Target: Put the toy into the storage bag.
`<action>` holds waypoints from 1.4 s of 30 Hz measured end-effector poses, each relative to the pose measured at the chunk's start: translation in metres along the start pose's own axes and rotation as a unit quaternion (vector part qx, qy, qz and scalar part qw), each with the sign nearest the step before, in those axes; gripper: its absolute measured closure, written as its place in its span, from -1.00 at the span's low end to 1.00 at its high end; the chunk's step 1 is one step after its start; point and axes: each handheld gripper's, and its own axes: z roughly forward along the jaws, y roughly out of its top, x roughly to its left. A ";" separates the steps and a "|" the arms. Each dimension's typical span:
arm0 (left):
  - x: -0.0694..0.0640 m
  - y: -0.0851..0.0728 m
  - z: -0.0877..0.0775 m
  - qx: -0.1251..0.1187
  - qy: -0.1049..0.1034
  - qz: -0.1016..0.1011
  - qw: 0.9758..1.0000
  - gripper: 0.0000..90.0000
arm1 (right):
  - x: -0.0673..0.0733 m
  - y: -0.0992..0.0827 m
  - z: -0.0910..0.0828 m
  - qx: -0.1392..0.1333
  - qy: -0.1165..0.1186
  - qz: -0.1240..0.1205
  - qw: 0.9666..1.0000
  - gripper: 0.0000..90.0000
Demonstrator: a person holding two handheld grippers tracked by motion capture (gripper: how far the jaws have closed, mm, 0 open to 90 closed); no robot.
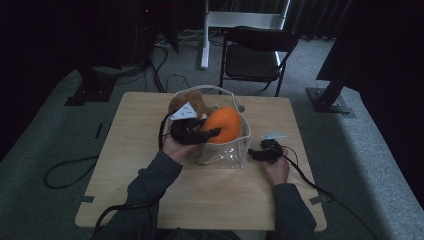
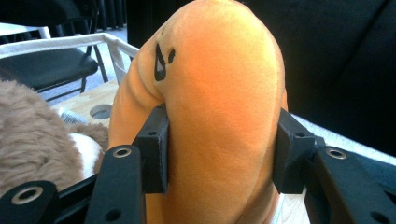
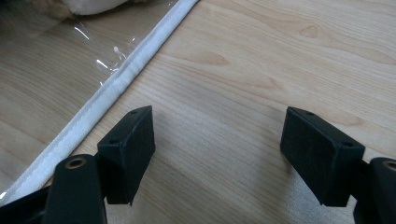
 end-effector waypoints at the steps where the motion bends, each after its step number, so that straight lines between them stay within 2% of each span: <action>1: -0.001 0.000 0.000 0.002 0.001 0.001 1.000 0.10 | 0.000 0.000 0.000 0.000 0.000 0.000 1.000 -0.44; 10: -0.004 -0.001 0.001 0.015 0.010 0.007 1.000 0.06 | 0.000 0.000 0.000 0.000 0.000 0.000 1.000 -0.44; 18: -0.005 -0.002 0.001 0.009 0.010 0.009 1.000 0.00 | 0.000 0.000 0.000 0.000 0.000 0.000 1.000 -0.44; 25: -0.004 -0.002 0.001 0.007 0.006 0.010 1.000 -0.14 | 0.000 0.000 0.000 0.000 0.000 0.000 1.000 -0.44; 37: -0.005 -0.004 0.002 -0.011 0.009 0.011 1.000 -0.26 | 0.000 0.000 0.000 0.000 0.000 0.000 1.000 -0.44; 42: -0.003 -0.004 0.002 -0.024 0.006 0.005 1.000 -0.28 | 0.000 0.000 0.000 0.000 0.000 0.000 1.000 -0.44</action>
